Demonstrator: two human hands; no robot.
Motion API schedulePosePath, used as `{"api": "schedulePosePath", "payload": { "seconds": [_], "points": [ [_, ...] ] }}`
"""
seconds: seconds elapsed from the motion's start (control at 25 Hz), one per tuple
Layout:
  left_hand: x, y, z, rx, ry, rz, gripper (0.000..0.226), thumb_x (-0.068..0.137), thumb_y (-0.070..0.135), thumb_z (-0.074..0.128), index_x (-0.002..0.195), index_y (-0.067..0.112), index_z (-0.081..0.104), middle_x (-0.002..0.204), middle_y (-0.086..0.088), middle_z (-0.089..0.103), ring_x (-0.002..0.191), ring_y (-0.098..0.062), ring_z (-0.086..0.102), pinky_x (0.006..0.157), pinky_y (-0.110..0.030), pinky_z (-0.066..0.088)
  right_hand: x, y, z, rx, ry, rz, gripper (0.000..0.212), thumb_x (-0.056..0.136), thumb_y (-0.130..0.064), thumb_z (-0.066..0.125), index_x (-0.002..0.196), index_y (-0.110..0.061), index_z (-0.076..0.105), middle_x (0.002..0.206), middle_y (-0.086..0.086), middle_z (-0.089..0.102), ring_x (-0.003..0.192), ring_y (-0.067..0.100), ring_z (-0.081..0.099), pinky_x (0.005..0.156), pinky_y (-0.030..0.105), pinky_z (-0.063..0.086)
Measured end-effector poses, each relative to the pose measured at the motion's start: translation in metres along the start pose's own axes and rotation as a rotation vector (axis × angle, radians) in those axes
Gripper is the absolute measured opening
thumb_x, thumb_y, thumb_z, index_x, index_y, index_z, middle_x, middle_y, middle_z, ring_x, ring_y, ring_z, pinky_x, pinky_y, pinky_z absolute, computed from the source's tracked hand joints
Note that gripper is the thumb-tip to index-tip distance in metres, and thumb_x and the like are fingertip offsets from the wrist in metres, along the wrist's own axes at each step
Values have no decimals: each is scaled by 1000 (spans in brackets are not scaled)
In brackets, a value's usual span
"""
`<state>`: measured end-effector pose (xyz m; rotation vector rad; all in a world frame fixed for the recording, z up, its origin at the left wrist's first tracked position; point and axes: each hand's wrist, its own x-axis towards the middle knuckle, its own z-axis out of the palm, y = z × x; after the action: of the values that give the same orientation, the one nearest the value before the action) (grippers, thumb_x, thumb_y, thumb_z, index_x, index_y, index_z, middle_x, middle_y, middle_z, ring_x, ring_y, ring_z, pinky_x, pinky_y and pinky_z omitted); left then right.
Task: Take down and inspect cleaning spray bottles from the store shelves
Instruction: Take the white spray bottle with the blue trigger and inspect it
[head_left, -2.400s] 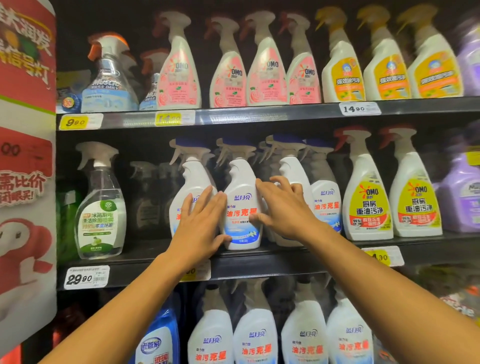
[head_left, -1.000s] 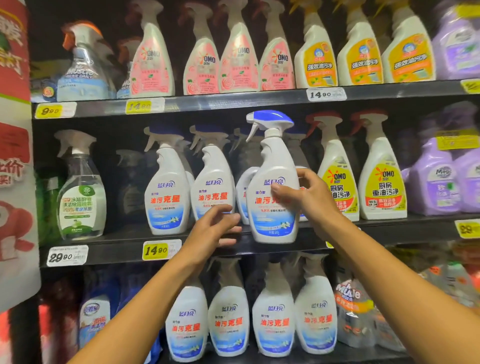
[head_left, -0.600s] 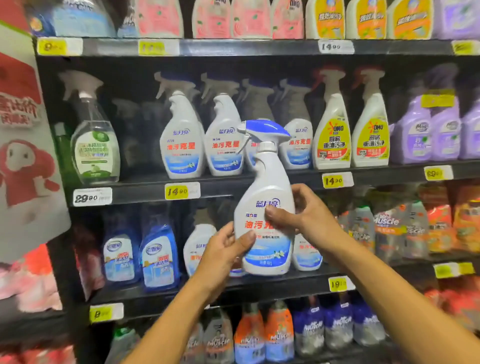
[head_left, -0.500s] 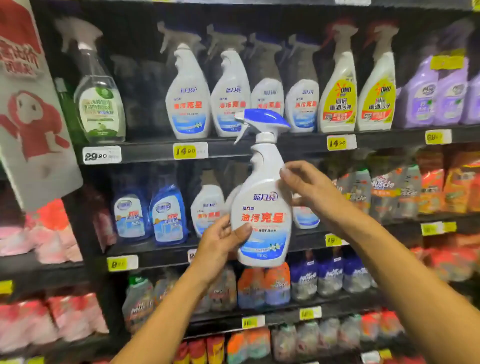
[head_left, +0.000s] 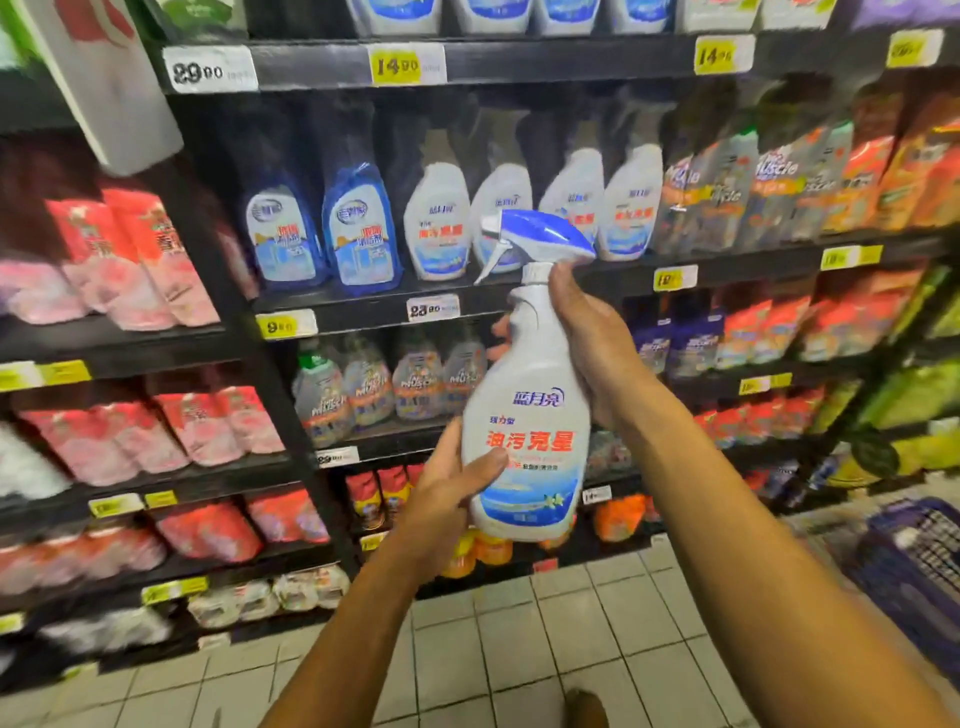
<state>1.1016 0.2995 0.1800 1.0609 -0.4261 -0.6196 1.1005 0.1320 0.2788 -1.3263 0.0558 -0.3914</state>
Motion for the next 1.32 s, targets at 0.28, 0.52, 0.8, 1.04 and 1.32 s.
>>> {"api": "schedulePosePath", "payload": {
  "seconds": [0.28,0.52,0.8,1.04,1.32],
  "points": [
    [-41,-21,-7,2,96,-126,59,73,48,72,122,18,63,115,-13,72,105,-31,70,75,-37,59,-31,28,9,20,-117,76,34,95,-49,54,94,-26,78,93,10,77,81,22,73,72,38,61],
    [-53,-18,-7,32,168,-98,37,71,50,70,103,31,76,108,-10,75,98,-29,73,69,-34,60,-37,40,1,154,-141,134,31,95,-43,55,108,-23,75,109,15,74,93,27,73,81,40,60],
    [-40,-20,12,192,200,-48,53,72,52,67,116,23,64,108,-5,75,99,-27,72,69,-31,60,-35,38,-14,255,-109,146,30,90,-37,57,105,-19,75,105,17,75,86,30,74,70,38,60],
    [-31,-26,22,319,227,-1,57,70,55,67,118,24,60,105,2,75,96,-22,73,68,-28,59,-33,39,-32,174,-61,148,39,88,-45,59,117,-20,69,115,16,72,103,35,69,91,49,55],
    [-10,-41,45,833,411,230,35,79,63,57,111,69,44,100,34,61,94,4,63,68,-18,57,-31,19,-39,-119,-6,62,53,68,-77,65,105,-39,70,102,-15,74,94,-2,69,74,18,55]
  ]
}}
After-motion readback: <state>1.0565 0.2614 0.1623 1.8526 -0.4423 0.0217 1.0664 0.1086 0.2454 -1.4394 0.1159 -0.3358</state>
